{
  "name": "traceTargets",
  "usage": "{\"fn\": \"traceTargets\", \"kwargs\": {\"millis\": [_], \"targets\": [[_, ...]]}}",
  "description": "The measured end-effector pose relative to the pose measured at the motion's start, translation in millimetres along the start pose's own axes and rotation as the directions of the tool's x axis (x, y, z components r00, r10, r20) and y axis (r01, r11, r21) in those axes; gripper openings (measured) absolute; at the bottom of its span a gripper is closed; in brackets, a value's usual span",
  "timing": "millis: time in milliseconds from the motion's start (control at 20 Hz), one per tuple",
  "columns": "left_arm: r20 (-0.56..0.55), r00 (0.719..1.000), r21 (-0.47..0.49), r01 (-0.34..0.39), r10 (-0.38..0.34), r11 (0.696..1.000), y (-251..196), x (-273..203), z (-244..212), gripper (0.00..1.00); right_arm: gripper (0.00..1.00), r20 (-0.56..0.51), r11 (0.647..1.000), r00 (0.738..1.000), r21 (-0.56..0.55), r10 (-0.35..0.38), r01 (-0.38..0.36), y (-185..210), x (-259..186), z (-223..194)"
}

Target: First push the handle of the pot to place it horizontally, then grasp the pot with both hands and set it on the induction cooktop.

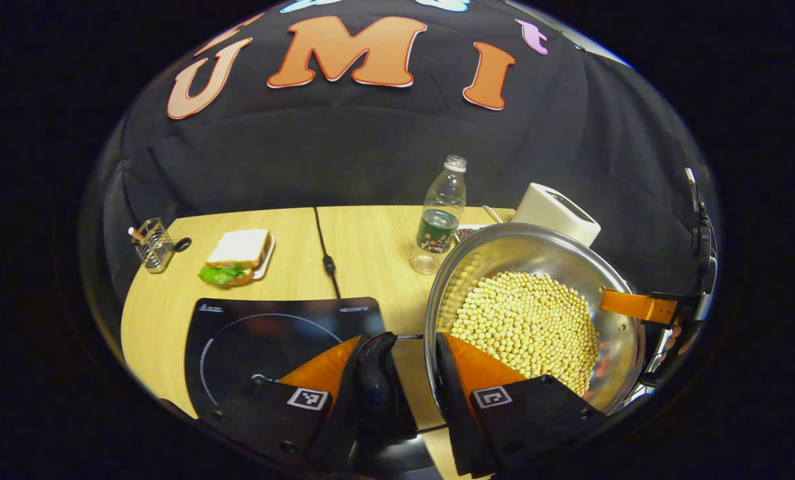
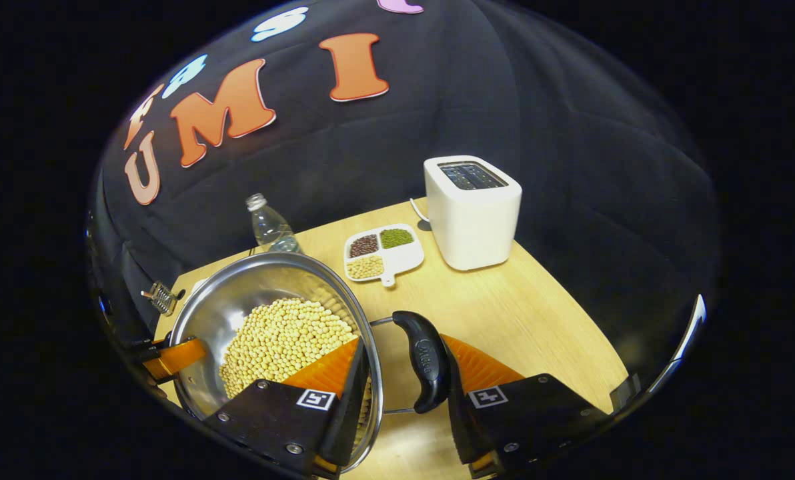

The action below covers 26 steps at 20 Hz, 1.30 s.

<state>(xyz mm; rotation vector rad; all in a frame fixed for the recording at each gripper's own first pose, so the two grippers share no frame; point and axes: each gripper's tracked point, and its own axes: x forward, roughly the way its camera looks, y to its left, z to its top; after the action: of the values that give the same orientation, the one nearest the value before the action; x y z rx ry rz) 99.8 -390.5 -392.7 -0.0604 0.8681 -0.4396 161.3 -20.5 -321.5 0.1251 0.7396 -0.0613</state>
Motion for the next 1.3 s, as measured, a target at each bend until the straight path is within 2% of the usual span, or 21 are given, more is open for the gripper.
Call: {"fn": "traceTargets", "kwargs": {"millis": [50,100,250,300,350,400,450,500,550,600,650,750,800,950,1000,1050,1100,1200,1300], "targets": [[0.008,1.0,-0.002,-0.008,0.008,1.0,10,-9,3,0.64,0.58,0.004,1.0,1.0,0.005,0.01,-0.011,14,-3,-1],[0.017,1.0,-0.002,-0.02,0.02,1.0,21,-20,5,0.62,0.58,0.009,1.0,1.0,0.003,0.024,-0.024,28,-7,-1],[0.03,0.998,-0.009,-0.06,0.06,0.998,56,-36,11,0.64,0.58,0.001,0.998,0.998,-0.002,0.064,-0.064,75,-10,-9],[0.03,0.997,-0.019,-0.07,0.07,0.997,68,-41,10,0.61,0.58,-0.002,0.997,0.997,-0.009,0.077,-0.077,89,-10,-12],[0.026,0.996,-0.025,-0.084,0.085,0.996,82,-47,9,0.67,0.58,0.0,0.996,0.996,-0.015,0.088,-0.088,105,-10,-15],[0.027,0.995,-0.027,-0.1,0.1,0.995,97,-52,8,0.67,0.58,-0.002,0.995,0.995,-0.02,0.1,-0.1,119,-9,-18],[0.024,0.993,-0.03,-0.115,0.116,0.993,112,-57,8,0.62,0.58,-0.009,0.993,0.994,-0.022,0.113,-0.113,132,-6,-23],[0.02,0.992,-0.039,-0.128,0.129,0.991,125,-62,6,0.67,0.58,-0.021,0.992,0.992,-0.025,0.124,-0.125,147,-5,-28],[0.015,0.99,-0.046,-0.137,0.138,0.989,137,-67,4,0.61,0.58,-0.033,0.991,0.991,-0.027,0.132,-0.133,161,-3,-33],[0.01,0.989,-0.054,-0.145,0.146,0.988,147,-72,1,0.61,0.58,-0.041,0.99,0.99,-0.034,0.137,-0.139,171,-1,-37],[0.005,0.988,-0.061,-0.151,0.152,0.987,160,-73,-2,0.67,0.53,-0.045,0.989,0.989,-0.044,0.14,-0.142,181,-1,-41],[-0.009,0.987,-0.078,-0.16,0.16,0.984,181,-70,-12,0.67,0.53,-0.055,0.988,0.989,-0.063,0.141,-0.144,201,3,-48],[-0.019,0.986,-0.087,-0.165,0.164,0.982,192,-68,-17,0.67,0.58,-0.062,0.987,0.988,-0.072,0.139,-0.143,208,7,-52],[-0.046,0.983,-0.098,-0.183,0.179,0.978,216,-69,-32,0.65,0.58,-0.094,0.986,0.986,-0.086,0.137,-0.145,228,17,-69],[-0.055,0.981,-0.099,-0.189,0.184,0.977,221,-67,-35,0.64,0.53,-0.103,0.985,0.985,-0.087,0.138,-0.147,233,18,-74],[-0.061,0.98,-0.101,-0.193,0.188,0.976,226,-67,-38,0.61,0.58,-0.11,0.985,0.984,-0.087,0.14,-0.149,237,19,-79],[-0.065,0.98,-0.102,-0.195,0.189,0.975,230,-67,-39,0.61,0.58,-0.115,0.985,0.983,-0.087,0.14,-0.15,240,20,-82],[-0.063,0.98,-0.1,-0.195,0.19,0.976,236,-63,-39,0.67,0.58,-0.118,0.985,0.983,-0.087,0.138,-0.149,243,23,-85],[-0.066,0.981,-0.103,-0.191,0.185,0.976,236,-56,-43,0.67,0.58,-0.119,0.986,0.984,-0.09,0.133,-0.144,246,26,-87]]}}
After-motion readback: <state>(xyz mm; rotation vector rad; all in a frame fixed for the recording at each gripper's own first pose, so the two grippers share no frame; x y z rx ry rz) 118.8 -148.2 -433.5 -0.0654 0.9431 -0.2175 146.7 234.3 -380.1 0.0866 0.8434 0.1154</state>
